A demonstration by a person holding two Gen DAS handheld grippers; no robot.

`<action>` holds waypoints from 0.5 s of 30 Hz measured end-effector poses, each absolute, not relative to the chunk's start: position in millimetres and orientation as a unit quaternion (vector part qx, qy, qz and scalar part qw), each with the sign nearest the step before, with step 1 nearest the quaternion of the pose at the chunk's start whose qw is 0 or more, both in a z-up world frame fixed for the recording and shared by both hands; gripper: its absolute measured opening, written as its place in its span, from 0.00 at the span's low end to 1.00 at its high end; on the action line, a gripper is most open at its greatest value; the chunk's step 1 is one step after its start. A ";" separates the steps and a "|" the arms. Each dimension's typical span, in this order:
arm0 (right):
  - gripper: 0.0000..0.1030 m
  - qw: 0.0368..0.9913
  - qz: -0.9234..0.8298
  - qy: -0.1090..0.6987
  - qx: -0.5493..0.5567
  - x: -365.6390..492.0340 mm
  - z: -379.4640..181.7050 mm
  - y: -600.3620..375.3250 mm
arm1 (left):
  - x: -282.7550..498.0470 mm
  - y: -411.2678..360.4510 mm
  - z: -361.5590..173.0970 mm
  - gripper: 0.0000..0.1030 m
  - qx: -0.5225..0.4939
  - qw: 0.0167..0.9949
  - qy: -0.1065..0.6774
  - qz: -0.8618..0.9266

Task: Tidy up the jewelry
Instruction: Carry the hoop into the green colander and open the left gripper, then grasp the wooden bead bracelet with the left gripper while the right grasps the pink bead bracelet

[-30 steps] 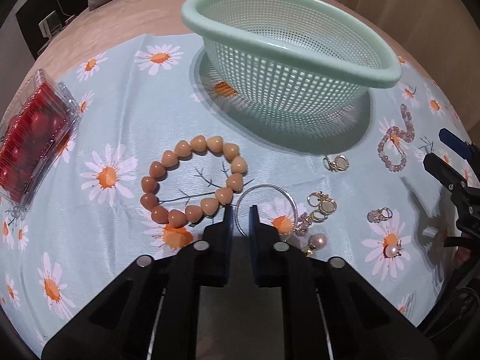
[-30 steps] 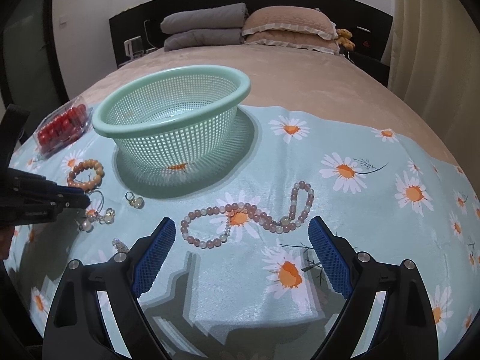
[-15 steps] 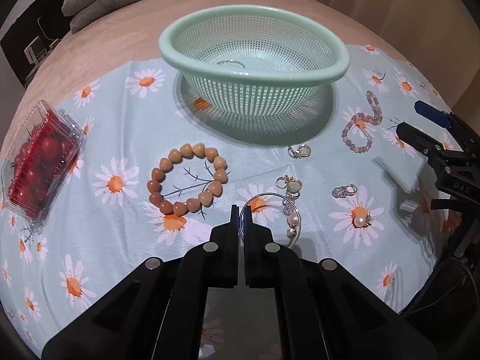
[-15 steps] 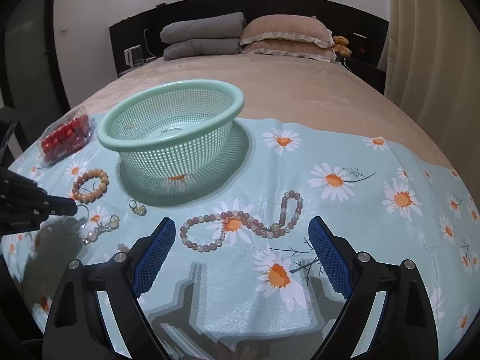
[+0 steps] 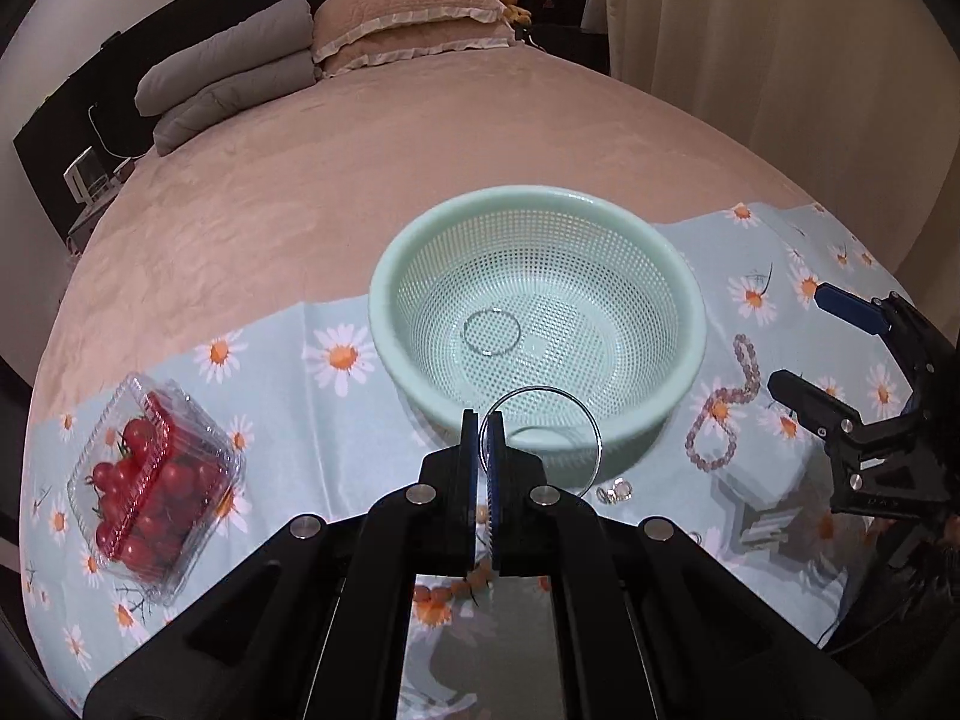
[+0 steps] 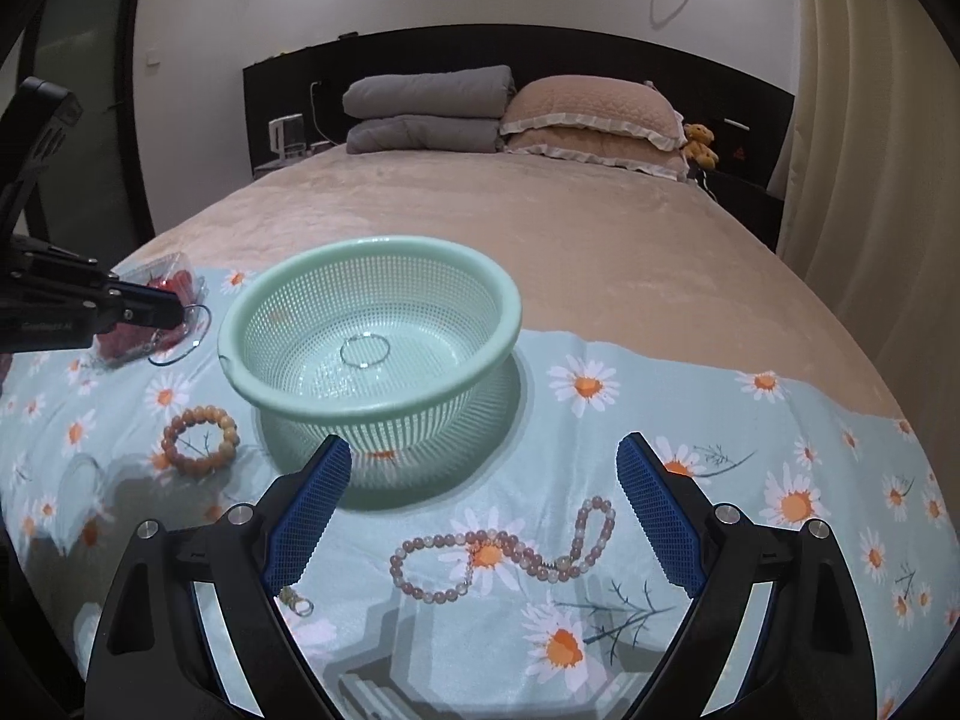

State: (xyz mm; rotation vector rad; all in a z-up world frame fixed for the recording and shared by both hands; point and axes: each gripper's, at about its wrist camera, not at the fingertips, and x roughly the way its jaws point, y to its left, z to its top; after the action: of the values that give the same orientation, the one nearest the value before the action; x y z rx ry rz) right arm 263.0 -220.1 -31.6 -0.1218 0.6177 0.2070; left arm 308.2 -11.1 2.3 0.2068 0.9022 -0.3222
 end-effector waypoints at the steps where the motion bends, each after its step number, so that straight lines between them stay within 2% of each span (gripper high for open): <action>1: 0.84 0.947 0.102 0.300 -0.060 266.9 -28.6 -219.1 | 314.5 -12.8 2.4 0.03 0.100 0.882 0.433 -0.156; 8: 0.84 0.950 0.101 0.290 -0.054 293.2 -22.1 -216.4 | 351.7 -23.2 -8.6 0.06 0.110 0.880 0.435 -0.157; 9: 0.84 0.950 0.100 0.291 -0.054 295.2 -23.3 -216.7 | 353.8 -23.8 -10.2 0.19 0.110 0.881 0.434 -0.155; 10: 0.84 0.950 0.099 0.292 -0.054 296.7 -24.6 -217.1 | 355.5 -22.1 -11.1 0.46 0.106 0.883 0.432 -0.151; 12: 0.84 0.949 0.096 0.296 -0.054 297.9 -28.1 -220.0 | 355.2 -13.5 -9.1 0.77 0.096 0.895 0.415 -0.130; 14: 0.84 0.948 0.088 0.300 -0.054 298.4 -31.1 -224.6 | 352.9 -0.4 -5.9 0.80 0.074 0.901 0.410 -0.124; 15: 0.84 0.948 0.084 0.303 -0.052 298.4 -32.2 -227.5 | 353.2 6.4 -5.5 0.86 0.064 0.901 0.413 -0.121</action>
State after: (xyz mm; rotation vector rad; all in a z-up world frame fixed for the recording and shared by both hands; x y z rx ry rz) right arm 298.4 -227.5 -32.2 -0.1052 0.6158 0.1713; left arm 353.2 6.4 -5.5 0.1325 0.8538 -0.2502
